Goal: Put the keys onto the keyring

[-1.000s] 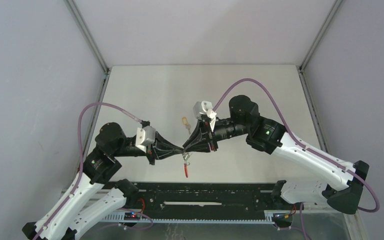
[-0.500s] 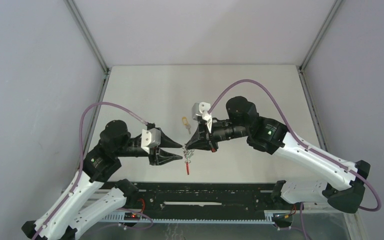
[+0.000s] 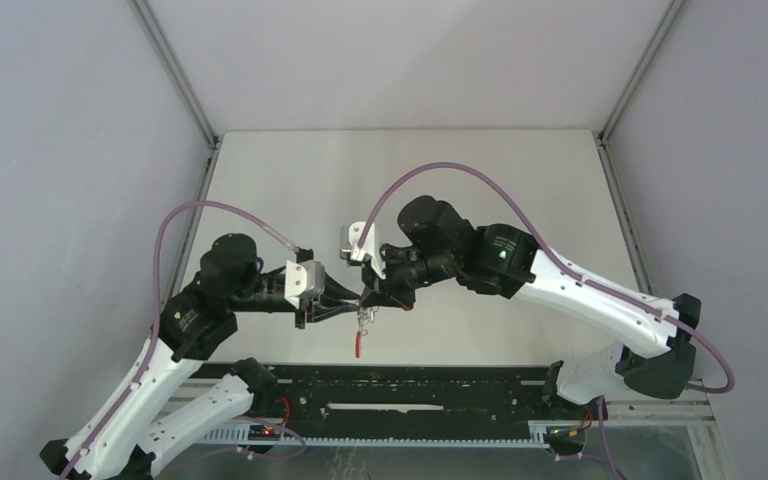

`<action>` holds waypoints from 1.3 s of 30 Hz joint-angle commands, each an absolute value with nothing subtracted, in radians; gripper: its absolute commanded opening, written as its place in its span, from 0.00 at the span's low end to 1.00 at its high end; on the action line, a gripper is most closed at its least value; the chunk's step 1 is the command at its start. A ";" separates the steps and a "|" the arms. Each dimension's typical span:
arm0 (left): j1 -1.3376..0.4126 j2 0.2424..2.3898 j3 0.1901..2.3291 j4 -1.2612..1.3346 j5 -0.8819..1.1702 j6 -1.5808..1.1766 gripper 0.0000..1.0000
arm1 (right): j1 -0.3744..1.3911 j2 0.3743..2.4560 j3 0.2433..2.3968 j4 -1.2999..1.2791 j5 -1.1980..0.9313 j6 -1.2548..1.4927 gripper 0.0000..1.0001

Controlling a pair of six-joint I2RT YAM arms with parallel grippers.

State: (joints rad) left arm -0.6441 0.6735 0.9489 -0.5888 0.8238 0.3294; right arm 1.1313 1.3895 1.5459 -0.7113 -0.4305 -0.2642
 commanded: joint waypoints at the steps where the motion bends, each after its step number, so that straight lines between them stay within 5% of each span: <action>1: -0.651 0.672 0.993 -0.649 0.847 0.404 0.23 | 1.156 1.416 1.625 -0.781 -0.388 -0.300 0.00; 7: -0.655 0.666 0.988 -0.678 0.836 0.444 0.18 | 1.166 1.449 1.673 -0.814 -0.392 -0.310 0.00; 15: -0.658 0.658 0.981 -0.675 0.831 0.446 0.32 | 1.175 1.466 1.689 -0.831 -0.391 -0.308 0.00; 34: -0.664 0.669 0.964 -0.707 0.788 0.477 0.23 | 1.183 1.489 1.715 -0.842 -0.396 -0.311 0.00; 39: -0.665 0.671 0.961 -0.696 0.792 0.470 0.13 | 1.185 1.496 1.719 -0.841 -0.400 -0.309 0.00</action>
State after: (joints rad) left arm -0.6556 0.6636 0.9489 -0.7071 0.7895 0.4564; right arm 1.1732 1.4937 1.6650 -0.8528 -0.3901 -0.2947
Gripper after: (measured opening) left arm 0.166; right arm 0.008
